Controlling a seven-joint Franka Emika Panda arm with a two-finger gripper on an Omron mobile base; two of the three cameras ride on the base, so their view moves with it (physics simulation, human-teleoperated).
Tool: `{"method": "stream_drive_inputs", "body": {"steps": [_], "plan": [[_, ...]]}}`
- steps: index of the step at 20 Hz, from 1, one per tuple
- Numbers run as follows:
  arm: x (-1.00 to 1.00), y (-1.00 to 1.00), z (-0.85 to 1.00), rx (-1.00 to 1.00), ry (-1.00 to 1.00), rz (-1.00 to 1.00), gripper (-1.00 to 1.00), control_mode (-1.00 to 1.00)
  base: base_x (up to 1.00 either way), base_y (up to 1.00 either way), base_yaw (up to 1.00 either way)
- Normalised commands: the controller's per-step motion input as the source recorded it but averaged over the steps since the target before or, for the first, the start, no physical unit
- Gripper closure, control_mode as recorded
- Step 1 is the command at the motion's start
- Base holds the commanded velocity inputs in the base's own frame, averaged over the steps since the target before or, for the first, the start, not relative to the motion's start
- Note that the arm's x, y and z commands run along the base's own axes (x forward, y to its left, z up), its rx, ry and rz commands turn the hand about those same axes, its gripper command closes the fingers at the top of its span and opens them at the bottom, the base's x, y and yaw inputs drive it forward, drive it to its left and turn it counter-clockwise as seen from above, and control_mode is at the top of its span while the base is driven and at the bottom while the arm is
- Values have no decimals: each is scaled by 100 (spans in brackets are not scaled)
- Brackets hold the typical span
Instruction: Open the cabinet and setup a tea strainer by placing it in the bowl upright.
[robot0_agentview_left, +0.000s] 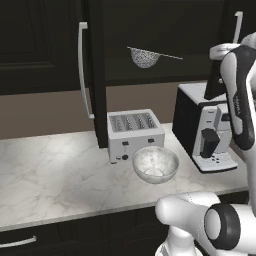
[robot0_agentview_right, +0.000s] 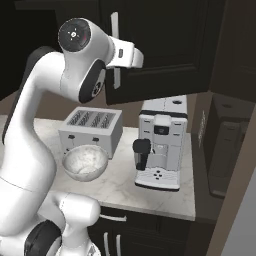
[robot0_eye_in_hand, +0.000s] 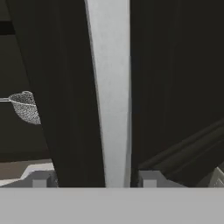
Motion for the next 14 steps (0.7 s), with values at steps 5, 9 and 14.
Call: {"method": "stream_drive_inputs", "body": {"steps": [5,9,14], "plan": [[-100,-44,8,0,0,0,100,-100,0,0,0],[-99,-48,3,0,0,0,100,-100,0,0,0],[-91,-51,5,0,0,0,100,-100,0,0,0]]}}
